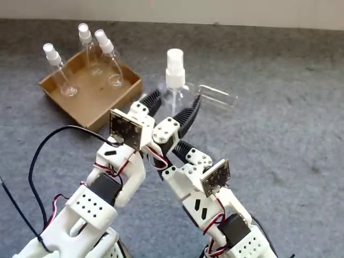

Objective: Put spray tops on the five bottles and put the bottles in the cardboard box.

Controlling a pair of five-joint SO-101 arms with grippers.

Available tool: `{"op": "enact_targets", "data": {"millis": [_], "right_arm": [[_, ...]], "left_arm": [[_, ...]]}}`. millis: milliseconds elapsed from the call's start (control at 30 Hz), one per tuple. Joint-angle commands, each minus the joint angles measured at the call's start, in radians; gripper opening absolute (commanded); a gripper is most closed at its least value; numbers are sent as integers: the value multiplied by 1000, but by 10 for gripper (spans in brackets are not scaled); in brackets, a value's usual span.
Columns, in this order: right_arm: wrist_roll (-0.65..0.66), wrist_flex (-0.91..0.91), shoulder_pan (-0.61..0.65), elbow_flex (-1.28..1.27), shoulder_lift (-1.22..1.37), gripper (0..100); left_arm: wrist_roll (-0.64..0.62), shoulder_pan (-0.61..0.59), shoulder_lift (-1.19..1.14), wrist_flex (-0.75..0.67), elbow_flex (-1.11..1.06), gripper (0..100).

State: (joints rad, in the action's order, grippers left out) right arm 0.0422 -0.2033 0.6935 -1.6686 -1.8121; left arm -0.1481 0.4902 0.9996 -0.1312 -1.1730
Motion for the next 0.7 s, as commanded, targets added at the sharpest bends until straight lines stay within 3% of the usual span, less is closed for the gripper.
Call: {"op": "enact_targets", "data": {"millis": [0,200,667], "right_arm": [[0,-7,-82,-162,-12,5],[0,-7,-229,-162,-2,5],[0,-7,-335,-162,-1,5]], "left_arm": [[-11,12,-1,80,68,35],[-11,12,-1,92,65,35],[-9,12,82,120,59,34]]}}
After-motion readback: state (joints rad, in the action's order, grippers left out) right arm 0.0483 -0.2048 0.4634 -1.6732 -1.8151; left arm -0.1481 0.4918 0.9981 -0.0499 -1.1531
